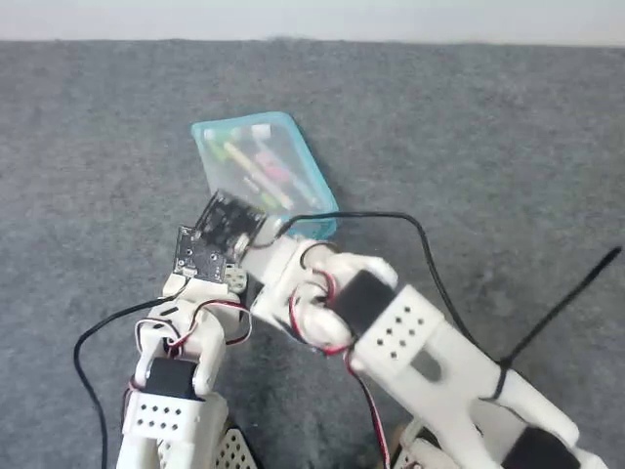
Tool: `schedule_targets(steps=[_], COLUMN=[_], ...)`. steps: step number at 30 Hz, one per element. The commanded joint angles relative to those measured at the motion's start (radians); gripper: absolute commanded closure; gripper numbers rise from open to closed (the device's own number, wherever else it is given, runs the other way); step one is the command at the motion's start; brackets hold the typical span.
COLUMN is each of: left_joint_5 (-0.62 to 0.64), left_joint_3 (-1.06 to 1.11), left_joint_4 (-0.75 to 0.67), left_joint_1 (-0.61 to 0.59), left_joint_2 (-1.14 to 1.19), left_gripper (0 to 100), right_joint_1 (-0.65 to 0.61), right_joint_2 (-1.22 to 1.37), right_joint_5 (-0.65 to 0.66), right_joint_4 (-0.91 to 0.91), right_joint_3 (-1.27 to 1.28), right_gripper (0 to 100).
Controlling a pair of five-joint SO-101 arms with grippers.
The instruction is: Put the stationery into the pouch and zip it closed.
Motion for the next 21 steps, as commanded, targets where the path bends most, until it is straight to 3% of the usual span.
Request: schedule_targets(steps=[1, 4, 11, 15, 21], left_joint_5=[0.003, 0.003, 0.003, 0.003, 0.0], left_joint_3=[-0.07, -0.07, -0.07, -0.07, -0.076], left_joint_4=[0.005, 0.005, 0.003, 0.003, 0.025], left_joint_1=[0.015, 0.012, 0.012, 0.012, 0.011], left_joint_2=[-0.006, -0.009, -0.011, -0.012, -0.014], left_gripper=[99, 99, 99, 99, 99], right_joint_1=[-0.018, 0.025, 0.035, 0.05, 0.341], right_joint_2=[-0.119, -0.177, -0.291, -0.321, -0.243], right_joint_5=[0.023, 0.025, 0.12, 0.127, 0.21], right_joint_4=[0.01, 0.01, 0.148, 0.179, 0.047], right_joint_3=[0.026, 0.087, 0.16, 0.161, 0.183], right_gripper=[99.3, 97.2, 75.2, 73.5, 73.3])
